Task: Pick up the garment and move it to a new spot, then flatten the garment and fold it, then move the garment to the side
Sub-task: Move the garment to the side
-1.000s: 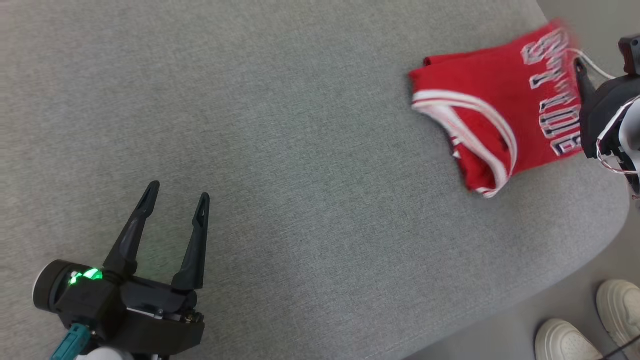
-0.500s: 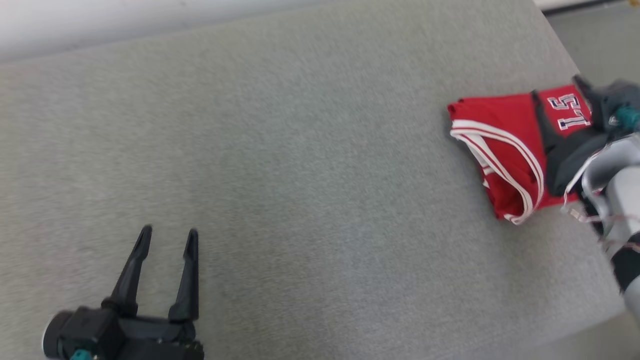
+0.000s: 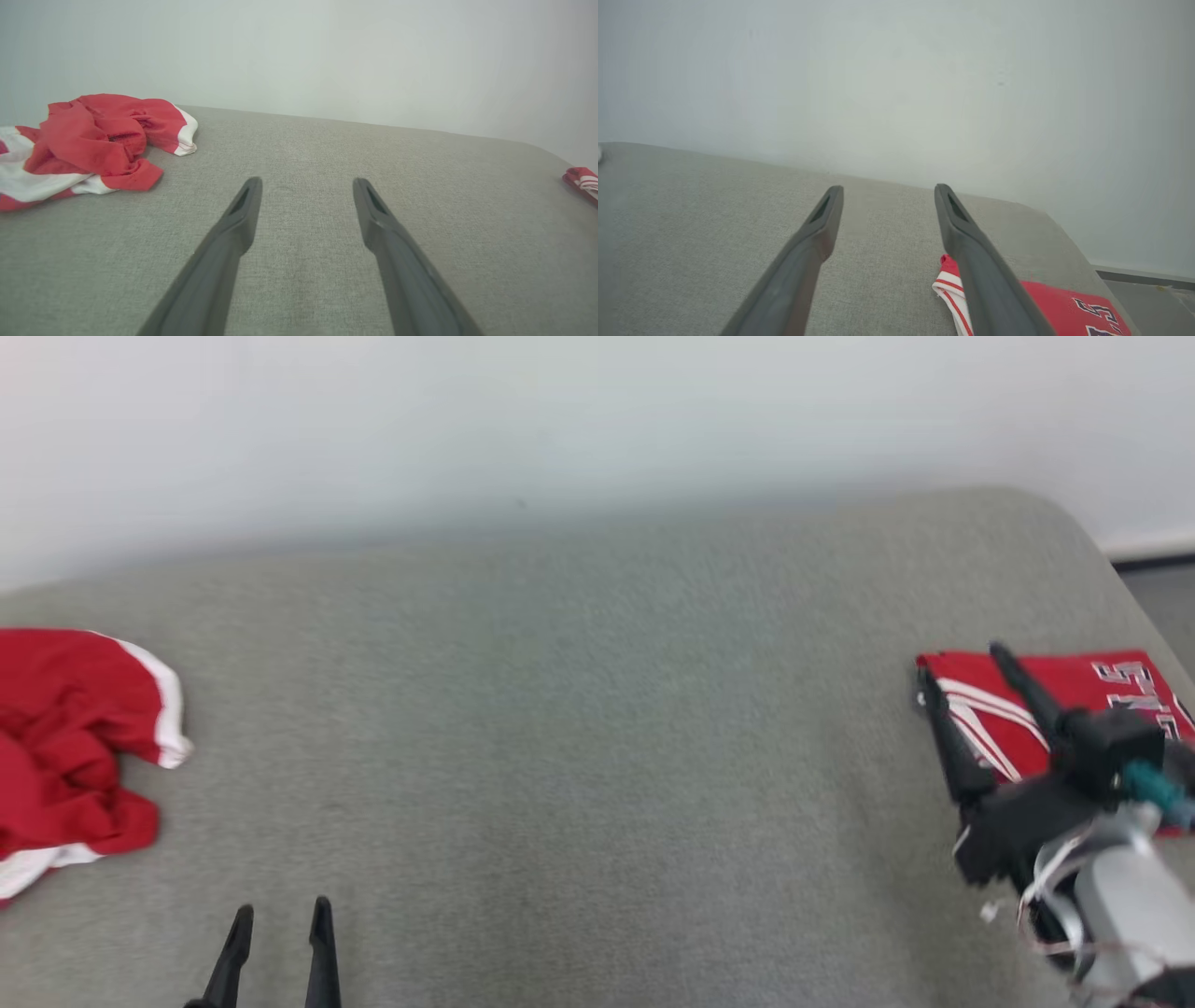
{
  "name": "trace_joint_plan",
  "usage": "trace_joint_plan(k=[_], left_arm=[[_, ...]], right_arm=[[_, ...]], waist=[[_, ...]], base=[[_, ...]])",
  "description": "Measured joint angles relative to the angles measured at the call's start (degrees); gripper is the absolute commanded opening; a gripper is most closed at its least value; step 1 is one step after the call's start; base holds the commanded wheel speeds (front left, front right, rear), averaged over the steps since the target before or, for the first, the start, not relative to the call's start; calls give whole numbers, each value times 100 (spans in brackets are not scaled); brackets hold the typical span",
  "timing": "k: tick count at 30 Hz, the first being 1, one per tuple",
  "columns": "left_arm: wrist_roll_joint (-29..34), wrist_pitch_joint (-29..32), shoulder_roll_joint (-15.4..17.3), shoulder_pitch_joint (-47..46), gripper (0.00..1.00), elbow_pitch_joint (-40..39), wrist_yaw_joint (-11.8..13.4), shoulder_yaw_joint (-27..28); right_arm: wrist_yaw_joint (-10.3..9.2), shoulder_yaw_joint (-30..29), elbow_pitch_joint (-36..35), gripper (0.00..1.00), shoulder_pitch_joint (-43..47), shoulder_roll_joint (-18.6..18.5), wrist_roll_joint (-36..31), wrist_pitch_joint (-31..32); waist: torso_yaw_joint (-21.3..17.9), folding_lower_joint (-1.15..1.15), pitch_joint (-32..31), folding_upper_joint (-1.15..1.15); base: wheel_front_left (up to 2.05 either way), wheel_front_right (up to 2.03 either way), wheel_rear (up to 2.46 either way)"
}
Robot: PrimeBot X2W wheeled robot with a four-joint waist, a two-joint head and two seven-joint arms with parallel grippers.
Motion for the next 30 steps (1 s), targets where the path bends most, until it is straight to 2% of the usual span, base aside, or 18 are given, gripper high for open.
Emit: trace_joint_plan(k=[7,13,19,30], left_arm=[[-54,-1,-36,160,100,44,41,137],[14,-1,-59,217,100,71,30,145],[68,-1,-70,255,100,67,20,152],[105,-1,-77,315,100,1,-12,141]], right_arm=[[0,-321,-637,100,1109,463,10,-32],[0,-818,-749,100,1858,901,-174,-102],[0,-1074,-749,100,2099,1107,-315,-146],[0,-1289,-815,100,2192,1232,-458,-166]], waist=[[327,0,-412,0],[502,0,-604,0],[525,1,-679,0],[475,2,-678,1]], base=[[0,0,0],[0,0,0],[0,0,0],[0,0,0]])
